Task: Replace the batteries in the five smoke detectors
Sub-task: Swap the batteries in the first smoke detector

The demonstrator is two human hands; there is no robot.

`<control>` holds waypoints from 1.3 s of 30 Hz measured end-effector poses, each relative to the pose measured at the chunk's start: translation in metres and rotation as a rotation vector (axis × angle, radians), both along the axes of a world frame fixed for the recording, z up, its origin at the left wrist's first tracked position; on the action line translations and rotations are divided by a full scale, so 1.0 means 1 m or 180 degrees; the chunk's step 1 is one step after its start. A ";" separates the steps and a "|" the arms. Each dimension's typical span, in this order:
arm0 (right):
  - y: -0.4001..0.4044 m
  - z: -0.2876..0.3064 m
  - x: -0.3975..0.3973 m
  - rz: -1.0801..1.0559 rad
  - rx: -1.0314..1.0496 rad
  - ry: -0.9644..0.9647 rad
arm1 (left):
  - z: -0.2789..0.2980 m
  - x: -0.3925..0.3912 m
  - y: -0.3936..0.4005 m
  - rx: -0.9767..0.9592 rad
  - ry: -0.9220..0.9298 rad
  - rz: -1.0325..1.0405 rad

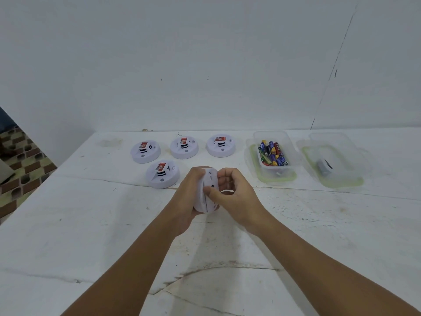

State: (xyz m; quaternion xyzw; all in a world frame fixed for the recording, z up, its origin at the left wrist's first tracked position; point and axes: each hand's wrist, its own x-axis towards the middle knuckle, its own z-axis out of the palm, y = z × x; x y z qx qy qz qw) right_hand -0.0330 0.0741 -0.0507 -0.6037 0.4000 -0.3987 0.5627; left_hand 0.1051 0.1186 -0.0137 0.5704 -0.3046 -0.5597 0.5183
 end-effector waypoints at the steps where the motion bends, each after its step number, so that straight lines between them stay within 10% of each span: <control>1: 0.001 0.000 0.000 -0.0035 -0.0079 0.0069 | -0.001 0.000 0.000 0.0004 -0.0032 -0.0028; 22: -0.003 -0.003 -0.005 -0.0344 0.0471 -0.0053 | -0.003 -0.004 -0.007 0.0344 -0.0141 0.0232; 34: -0.006 -0.013 -0.018 -0.0148 -0.0788 0.2254 | 0.006 0.027 -0.001 0.0390 0.0830 0.0472; 39: -0.005 -0.005 -0.008 -0.0273 -0.0626 0.0922 | 0.014 0.039 0.004 0.0587 0.0631 0.0074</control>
